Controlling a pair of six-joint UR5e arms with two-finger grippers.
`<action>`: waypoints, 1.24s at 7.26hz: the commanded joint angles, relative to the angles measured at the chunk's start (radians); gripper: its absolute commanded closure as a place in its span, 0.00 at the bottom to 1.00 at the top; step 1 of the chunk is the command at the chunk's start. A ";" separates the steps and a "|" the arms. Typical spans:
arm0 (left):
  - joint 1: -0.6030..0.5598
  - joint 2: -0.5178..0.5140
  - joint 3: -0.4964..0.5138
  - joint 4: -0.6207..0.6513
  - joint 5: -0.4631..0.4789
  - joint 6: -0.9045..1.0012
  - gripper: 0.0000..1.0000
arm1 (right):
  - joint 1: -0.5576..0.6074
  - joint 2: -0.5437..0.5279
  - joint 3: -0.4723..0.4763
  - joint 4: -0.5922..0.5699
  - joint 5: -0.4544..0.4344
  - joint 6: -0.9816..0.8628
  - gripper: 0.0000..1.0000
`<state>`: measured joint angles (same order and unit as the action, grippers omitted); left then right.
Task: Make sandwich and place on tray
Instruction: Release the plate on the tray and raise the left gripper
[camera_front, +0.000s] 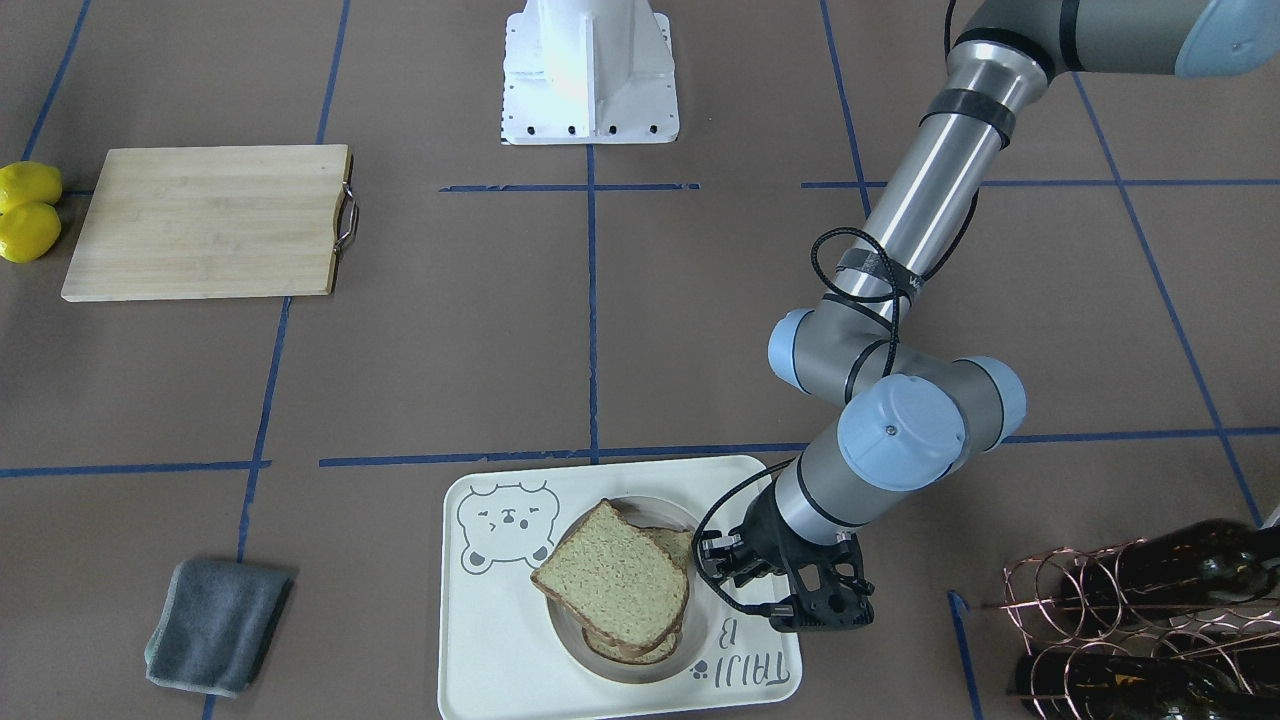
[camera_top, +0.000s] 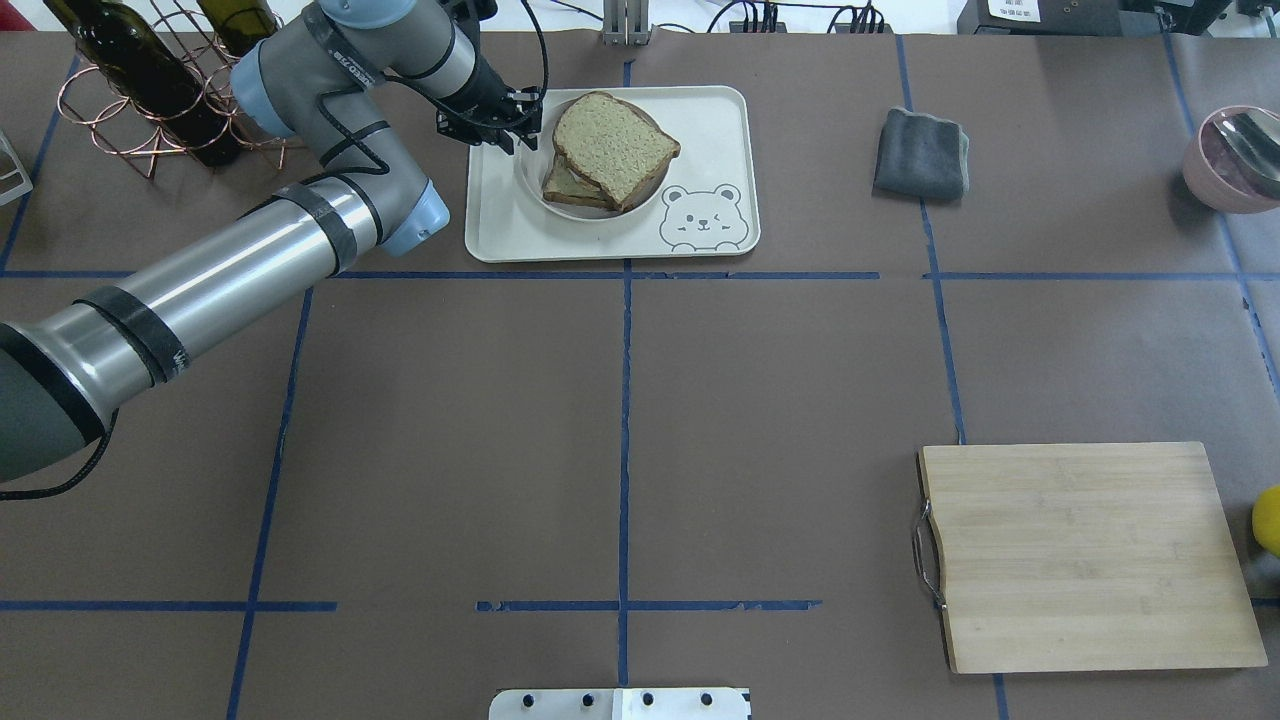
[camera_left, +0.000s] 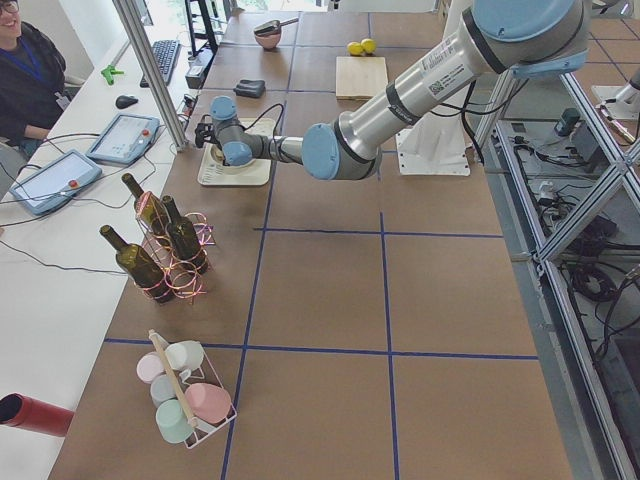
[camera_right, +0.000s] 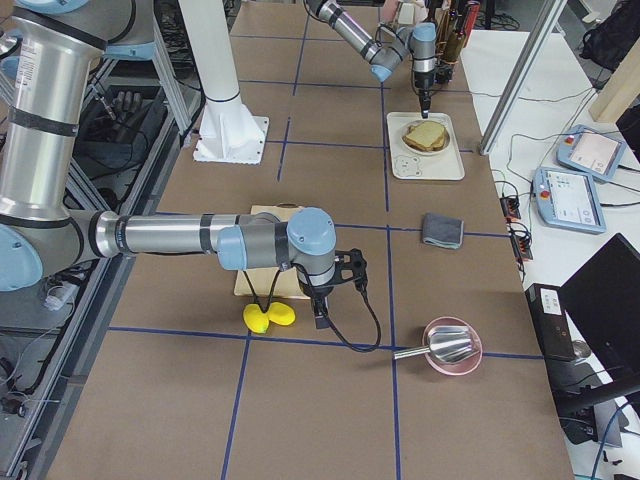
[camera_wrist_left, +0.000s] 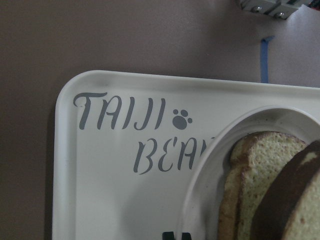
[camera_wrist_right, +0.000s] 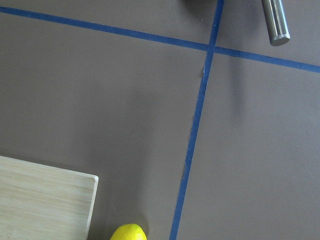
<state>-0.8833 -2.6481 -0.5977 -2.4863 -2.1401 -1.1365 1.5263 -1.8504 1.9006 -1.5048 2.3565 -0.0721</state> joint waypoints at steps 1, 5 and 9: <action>0.000 -0.006 -0.007 0.000 0.002 0.010 0.00 | 0.000 0.000 0.002 0.000 0.000 0.000 0.00; -0.011 0.122 -0.358 0.192 -0.008 0.062 0.00 | 0.000 0.002 0.002 0.002 -0.003 0.000 0.00; -0.054 0.538 -0.949 0.395 -0.007 0.289 0.00 | -0.002 0.002 0.003 0.003 -0.016 -0.001 0.00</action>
<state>-0.9104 -2.2493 -1.3695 -2.1429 -2.1465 -0.9408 1.5260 -1.8484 1.9043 -1.5020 2.3457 -0.0724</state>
